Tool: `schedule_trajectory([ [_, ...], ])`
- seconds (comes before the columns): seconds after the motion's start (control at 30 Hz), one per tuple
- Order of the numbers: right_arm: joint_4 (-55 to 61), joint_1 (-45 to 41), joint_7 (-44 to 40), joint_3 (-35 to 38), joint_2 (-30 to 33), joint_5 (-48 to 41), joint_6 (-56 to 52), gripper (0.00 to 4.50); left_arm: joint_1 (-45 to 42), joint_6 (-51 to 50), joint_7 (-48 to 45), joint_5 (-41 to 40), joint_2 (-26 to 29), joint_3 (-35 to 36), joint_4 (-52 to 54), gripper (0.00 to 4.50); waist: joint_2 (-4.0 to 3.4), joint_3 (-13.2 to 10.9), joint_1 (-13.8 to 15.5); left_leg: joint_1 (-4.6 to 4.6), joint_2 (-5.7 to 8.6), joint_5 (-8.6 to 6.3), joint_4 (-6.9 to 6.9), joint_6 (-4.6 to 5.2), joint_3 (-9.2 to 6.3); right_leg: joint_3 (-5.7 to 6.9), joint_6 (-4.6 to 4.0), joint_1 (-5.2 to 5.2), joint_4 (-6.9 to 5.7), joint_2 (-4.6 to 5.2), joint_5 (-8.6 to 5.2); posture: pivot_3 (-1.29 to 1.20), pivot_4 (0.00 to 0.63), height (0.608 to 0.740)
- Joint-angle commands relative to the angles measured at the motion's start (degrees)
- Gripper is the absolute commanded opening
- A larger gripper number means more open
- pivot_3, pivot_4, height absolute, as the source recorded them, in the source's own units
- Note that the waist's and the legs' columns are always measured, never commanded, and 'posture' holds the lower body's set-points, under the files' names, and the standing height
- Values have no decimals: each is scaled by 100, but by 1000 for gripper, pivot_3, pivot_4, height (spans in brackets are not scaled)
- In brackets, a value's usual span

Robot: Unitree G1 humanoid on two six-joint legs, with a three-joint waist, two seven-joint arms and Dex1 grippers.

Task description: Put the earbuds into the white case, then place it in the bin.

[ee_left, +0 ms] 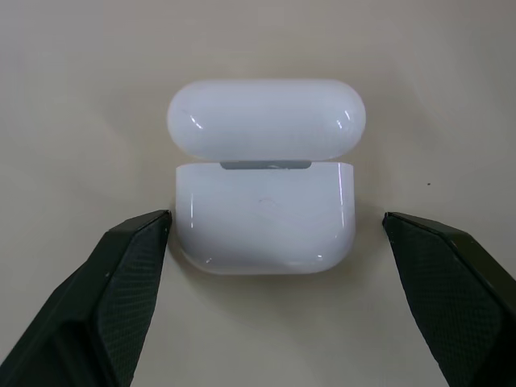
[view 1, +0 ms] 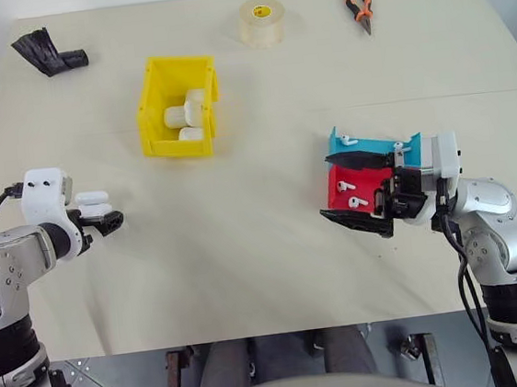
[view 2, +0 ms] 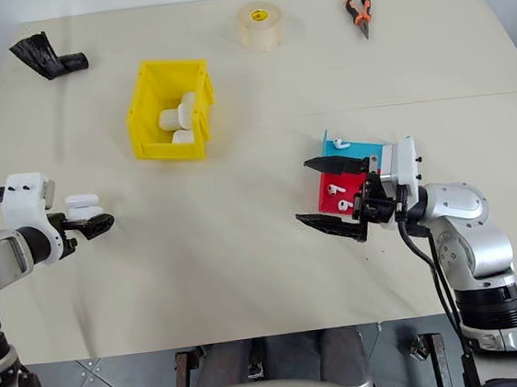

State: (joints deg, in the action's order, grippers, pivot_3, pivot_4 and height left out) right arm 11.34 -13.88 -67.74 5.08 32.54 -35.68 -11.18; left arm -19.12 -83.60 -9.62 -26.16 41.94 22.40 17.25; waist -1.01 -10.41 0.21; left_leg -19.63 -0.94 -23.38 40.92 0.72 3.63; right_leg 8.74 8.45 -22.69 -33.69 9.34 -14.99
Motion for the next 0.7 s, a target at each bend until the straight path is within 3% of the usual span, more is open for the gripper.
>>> schedule_trajectory([
  [0.03,234,36,43,93,-39,-118,91,4500,104,116,-180,128,168,-139,-118,4462,0,0,0,0,0,0,0,0,0,0,0,0,0,0,0,0,150,740],
  [0.13,237,45,40,88,-40,-110,107,4500,131,146,-330,157,312,-248,-190,4284,0,0,-12,1,0,0,-1,0,2,-1,0,0,0,0,0,0,150,740],
  [0.23,265,72,63,91,-45,-119,103,4500,164,136,-404,187,356,-259,-197,3577,0,0,-20,8,0,0,-4,0,7,-5,0,0,-1,0,0,0,150,740],
  [0.3,286,106,71,90,-46,-119,103,4500,244,166,-446,203,368,-229,-159,2879,0,0,-27,13,0,0,-7,0,11,-10,0,0,-2,0,0,0,150,740],
  [0.4,296,145,58,103,-24,-115,102,4500,474,571,-580,158,266,-23,-2,2772,0,0,-30,26,0,0,-18,0,21,-18,0,0,-3,0,0,0,150,740],
  [0.53,263,178,22,164,54,-101,97,4500,1179,2475,-1410,-122,-209,472,419,2772,-1,0,-37,38,-1,0,-35,0,31,-31,-2,-1,0,-1,-1,0,150,740],
  [0.63,203,198,-31,277,216,-53,104,4500,1957,4912,-2621,-340,-1064,638,921,2772,6,-2,-21,31,-1,0,-33,0,37,-31,-2,-1,8,0,-1,0,150,740],
  [0.7,150,195,-65,344,299,-48,115,4500,2177,5913,-2939,-266,-1418,547,990,2772,15,-4,12,25,0,-1,-28,1,33,-29,-2,-1,13,3,-1,0,150,740],
])
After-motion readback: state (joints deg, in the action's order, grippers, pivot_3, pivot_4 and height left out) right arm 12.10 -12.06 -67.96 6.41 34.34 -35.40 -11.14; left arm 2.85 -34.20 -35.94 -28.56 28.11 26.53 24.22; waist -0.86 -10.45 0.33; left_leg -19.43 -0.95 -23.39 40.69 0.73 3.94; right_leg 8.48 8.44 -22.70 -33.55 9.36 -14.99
